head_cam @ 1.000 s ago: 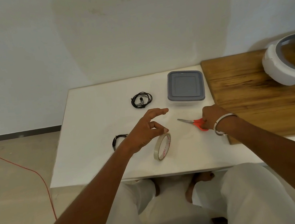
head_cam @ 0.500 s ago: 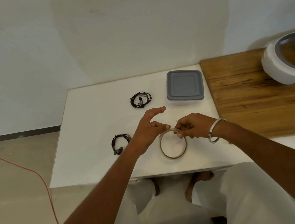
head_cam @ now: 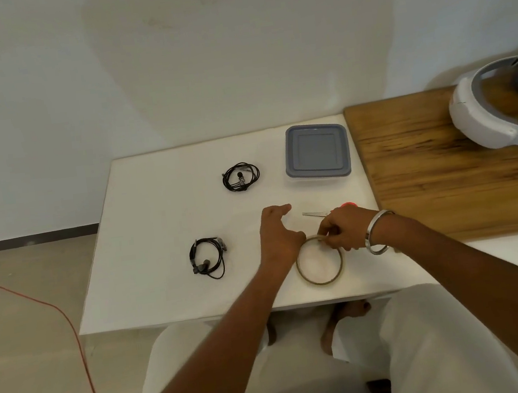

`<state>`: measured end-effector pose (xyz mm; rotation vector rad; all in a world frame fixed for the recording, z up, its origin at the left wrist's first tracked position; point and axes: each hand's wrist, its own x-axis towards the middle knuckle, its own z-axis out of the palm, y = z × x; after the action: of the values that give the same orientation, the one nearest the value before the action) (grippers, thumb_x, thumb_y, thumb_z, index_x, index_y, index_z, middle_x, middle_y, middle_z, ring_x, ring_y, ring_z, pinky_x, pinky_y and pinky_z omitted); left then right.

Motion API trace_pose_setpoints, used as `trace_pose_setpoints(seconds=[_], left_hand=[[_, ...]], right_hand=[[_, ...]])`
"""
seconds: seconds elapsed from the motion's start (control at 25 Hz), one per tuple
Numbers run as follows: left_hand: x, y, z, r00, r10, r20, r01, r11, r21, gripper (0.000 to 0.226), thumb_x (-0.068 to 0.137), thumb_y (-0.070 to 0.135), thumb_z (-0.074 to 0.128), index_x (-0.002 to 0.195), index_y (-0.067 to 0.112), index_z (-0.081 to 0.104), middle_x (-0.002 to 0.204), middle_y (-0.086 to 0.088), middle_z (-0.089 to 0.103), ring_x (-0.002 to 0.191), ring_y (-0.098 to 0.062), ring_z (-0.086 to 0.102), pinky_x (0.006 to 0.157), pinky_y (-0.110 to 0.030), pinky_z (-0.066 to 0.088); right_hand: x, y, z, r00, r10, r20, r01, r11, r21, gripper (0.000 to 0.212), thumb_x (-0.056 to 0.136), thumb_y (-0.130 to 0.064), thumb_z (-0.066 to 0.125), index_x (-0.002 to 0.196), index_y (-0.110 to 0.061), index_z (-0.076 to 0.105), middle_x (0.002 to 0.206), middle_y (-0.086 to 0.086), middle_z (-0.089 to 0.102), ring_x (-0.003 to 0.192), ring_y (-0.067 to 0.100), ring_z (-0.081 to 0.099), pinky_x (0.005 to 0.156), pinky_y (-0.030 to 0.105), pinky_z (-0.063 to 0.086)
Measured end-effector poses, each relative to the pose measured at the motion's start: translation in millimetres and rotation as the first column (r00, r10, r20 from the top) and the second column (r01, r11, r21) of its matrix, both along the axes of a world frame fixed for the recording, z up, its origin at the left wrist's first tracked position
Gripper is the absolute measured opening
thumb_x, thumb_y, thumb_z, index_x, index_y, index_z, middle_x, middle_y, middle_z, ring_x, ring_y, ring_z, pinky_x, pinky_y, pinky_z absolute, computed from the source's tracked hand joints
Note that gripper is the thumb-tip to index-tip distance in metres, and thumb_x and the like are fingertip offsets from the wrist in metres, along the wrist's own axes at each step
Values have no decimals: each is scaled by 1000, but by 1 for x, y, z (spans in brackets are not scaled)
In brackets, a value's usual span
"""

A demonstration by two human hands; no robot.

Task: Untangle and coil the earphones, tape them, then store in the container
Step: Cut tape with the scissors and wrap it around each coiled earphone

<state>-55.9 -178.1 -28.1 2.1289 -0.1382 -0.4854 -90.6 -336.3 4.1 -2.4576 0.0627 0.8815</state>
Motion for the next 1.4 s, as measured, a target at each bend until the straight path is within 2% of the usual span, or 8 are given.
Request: trace_pose_setpoints(seconds=[0.2,0.44,0.64,0.84,1.0,1.12,1.24,1.4], left_hand=[[-8,-10,-7,996,-23,85,20,999,41,62,75,-11,63,133,10,51,132,-2,42,110,-22,57,85,-15,45],[-8,-17,-3,1000,14,28,-16,997,75,67,74,-12,64,137,6,46,136,-4,39,112,-9,45,86,-7,32],[-3,-17,1,995,98,-19,-90,965,246,90,73,5,79,146,9,26,147,-1,21,120,-20,48,98,-37,38],[3,-16,5,982,171,-82,-138,943,303,110,66,15,86,148,8,15,147,0,12,123,-25,43,94,-44,42],[4,0,-4,979,191,-70,-184,978,101,100,68,8,82,147,7,20,144,-1,15,113,-25,51,94,-30,50],[8,16,0,977,202,-73,-205,978,-43,79,78,10,76,144,10,33,142,-1,25,93,-15,53,66,0,43],[8,27,9,978,168,-120,-192,955,-227,54,86,6,66,134,23,48,137,8,40,80,-8,57,69,-10,50],[10,37,21,953,105,-283,-232,855,-464,47,87,-1,53,121,29,62,132,7,53,90,-12,60,75,-28,53]], right_hand=[[-7,2,-8,996,-90,0,90,996,-30,19,92,-22,56,109,-14,53,84,4,60,64,18,63,61,28,58],[-10,6,-19,981,121,150,-88,974,-208,13,90,-26,58,92,-20,47,101,4,62,79,17,55,75,26,48],[-12,7,-22,980,96,173,-61,979,-197,15,89,-25,60,92,-21,45,100,4,62,79,16,55,77,27,49],[-13,7,-22,986,60,155,-33,985,-169,15,89,-24,60,93,-19,46,100,4,60,78,16,52,72,23,41],[-13,5,-22,992,-8,126,23,993,-114,22,88,-27,61,105,-15,52,100,4,60,81,15,53,76,23,44],[-10,5,-18,990,-24,139,39,994,-103,25,89,-37,59,103,-17,52,84,-3,56,75,15,54,73,26,47],[1,12,-11,944,-106,313,126,991,-45,22,92,-36,53,97,-15,54,77,-3,55,73,17,54,70,28,46],[22,32,-3,788,-489,374,382,865,326,13,93,-21,53,101,-12,58,87,0,60,78,16,57,70,22,44]])
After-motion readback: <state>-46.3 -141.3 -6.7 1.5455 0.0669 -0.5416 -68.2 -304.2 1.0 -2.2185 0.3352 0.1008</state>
